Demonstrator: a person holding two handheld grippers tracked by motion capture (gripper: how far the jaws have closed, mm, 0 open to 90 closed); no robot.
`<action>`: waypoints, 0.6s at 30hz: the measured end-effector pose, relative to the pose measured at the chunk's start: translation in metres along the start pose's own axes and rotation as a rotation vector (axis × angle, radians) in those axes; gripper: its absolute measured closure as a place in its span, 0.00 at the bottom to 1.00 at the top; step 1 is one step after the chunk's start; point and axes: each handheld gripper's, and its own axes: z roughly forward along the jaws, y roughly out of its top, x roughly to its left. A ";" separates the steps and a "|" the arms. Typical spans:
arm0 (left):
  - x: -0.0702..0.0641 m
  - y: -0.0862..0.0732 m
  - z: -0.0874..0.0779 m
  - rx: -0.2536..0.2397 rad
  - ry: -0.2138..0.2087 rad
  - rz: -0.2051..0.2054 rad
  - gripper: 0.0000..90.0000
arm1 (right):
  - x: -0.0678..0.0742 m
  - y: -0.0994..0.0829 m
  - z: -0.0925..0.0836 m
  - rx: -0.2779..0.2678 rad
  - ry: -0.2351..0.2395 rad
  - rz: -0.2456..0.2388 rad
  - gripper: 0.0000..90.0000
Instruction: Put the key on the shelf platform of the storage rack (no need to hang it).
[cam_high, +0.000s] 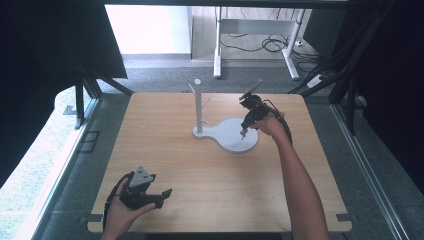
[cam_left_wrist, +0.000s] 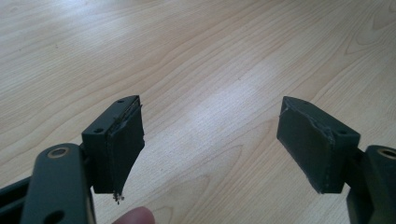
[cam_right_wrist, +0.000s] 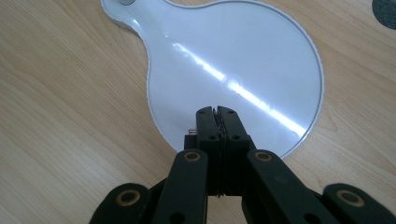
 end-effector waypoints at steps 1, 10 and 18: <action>0.000 0.000 -0.001 -0.002 -0.001 0.001 0.26 | 0.000 0.001 0.000 0.003 -0.004 0.003 1.00; -0.001 0.000 0.000 -0.001 0.002 0.000 0.26 | -0.007 0.010 0.008 -0.005 -0.014 0.023 1.00; -0.001 0.000 0.002 0.005 -0.002 0.006 0.26 | -0.007 0.020 0.021 0.014 -0.041 0.004 1.00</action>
